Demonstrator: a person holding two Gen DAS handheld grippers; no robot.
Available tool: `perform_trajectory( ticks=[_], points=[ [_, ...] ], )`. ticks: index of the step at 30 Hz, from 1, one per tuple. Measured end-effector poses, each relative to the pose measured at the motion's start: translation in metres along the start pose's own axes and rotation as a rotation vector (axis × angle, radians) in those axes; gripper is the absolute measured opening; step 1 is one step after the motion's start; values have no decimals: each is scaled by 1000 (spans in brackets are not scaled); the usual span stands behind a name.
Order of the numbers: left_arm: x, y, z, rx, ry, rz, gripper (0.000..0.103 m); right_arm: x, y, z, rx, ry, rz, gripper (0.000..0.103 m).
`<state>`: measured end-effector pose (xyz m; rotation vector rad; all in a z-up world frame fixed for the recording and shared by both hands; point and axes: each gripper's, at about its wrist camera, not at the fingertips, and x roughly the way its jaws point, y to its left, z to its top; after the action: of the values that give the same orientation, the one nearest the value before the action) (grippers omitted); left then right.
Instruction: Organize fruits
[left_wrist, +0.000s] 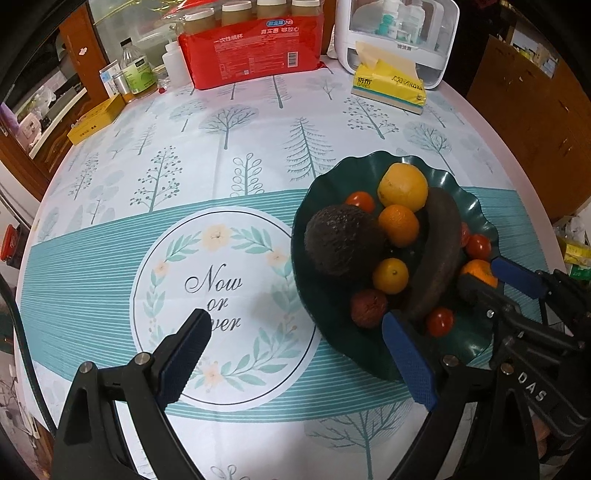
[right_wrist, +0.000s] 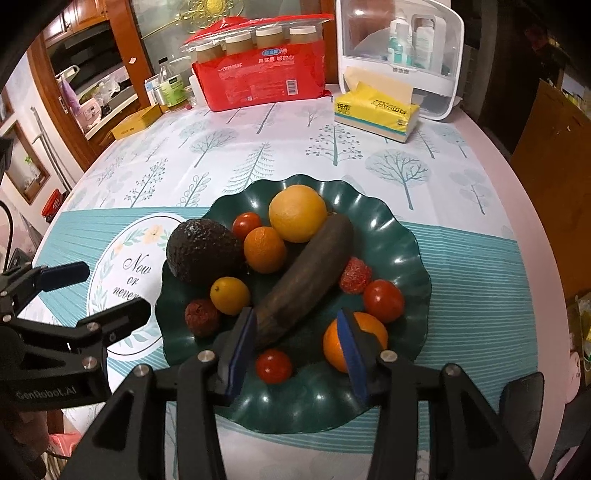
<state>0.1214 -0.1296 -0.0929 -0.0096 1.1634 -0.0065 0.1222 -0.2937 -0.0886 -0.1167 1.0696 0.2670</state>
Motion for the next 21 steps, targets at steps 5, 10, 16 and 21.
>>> perform_trajectory(
  ticks=[5, 10, 16, 21],
  points=[
    [-6, 9, -3, 4, 0, -3, 93, -7, 7, 0, 21, 2, -26, 46],
    [-19, 19, -5, 25, -9, 4, 93, -21, 18, 2, 40, 1, -39, 46],
    [-45, 37, -7, 33, -28, 20, 93, -47, 38, 8, 67, -8, -41, 47],
    [-72, 58, -9, 14, -59, 20, 93, -72, 60, 13, 71, -53, -47, 54]
  ],
)
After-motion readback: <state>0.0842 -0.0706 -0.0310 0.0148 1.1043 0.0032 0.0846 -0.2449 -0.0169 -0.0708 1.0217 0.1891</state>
